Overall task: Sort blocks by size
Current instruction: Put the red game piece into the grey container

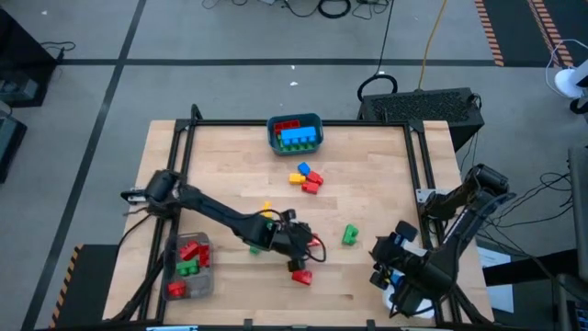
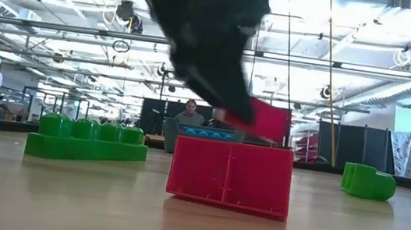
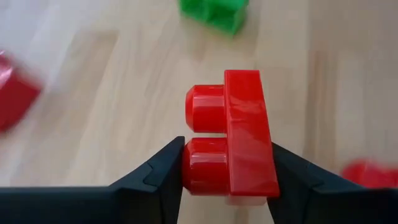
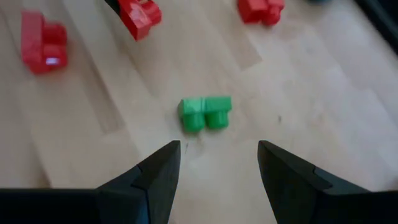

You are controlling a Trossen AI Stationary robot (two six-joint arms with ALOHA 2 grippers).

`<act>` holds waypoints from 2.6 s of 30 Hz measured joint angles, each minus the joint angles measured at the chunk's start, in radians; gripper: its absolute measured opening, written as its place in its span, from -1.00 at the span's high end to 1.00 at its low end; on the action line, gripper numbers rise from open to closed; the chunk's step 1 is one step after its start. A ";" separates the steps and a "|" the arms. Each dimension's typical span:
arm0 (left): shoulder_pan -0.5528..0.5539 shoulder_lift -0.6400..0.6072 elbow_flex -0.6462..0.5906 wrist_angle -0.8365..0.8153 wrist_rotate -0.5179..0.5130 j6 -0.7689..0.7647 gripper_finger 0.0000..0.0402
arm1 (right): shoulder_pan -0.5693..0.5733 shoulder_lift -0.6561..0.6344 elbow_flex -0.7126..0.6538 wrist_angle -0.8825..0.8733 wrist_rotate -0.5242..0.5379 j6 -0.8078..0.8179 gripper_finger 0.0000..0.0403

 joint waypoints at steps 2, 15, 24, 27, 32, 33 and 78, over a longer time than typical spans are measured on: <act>-0.017 -0.036 -0.001 -0.105 -0.012 -0.031 0.12 | -0.013 0.000 -0.001 0.003 0.040 -0.006 0.00; -0.244 -0.309 -0.002 -0.672 -0.128 -0.438 0.12 | -0.178 0.000 -0.098 0.128 0.099 -0.163 0.00; -0.404 -0.400 -0.001 -1.011 0.004 -0.744 0.12 | -0.264 0.000 -0.128 0.272 0.128 -0.289 0.00; -0.467 -0.404 -0.001 -1.078 0.020 -0.839 0.12 | -0.286 0.000 -0.137 0.303 0.152 -0.290 0.00; -0.586 -0.404 -0.042 -1.088 0.018 -1.001 0.12 | -0.316 0.000 -0.139 0.315 0.118 -0.283 0.00; -0.611 -0.404 -0.056 -1.089 0.018 -1.039 0.12 | -0.317 0.000 -0.139 0.326 0.117 -0.284 0.00; -0.608 -0.404 -0.165 -0.811 -0.105 -0.827 -0.56 | -0.250 0.000 -0.138 0.436 0.066 -0.264 0.00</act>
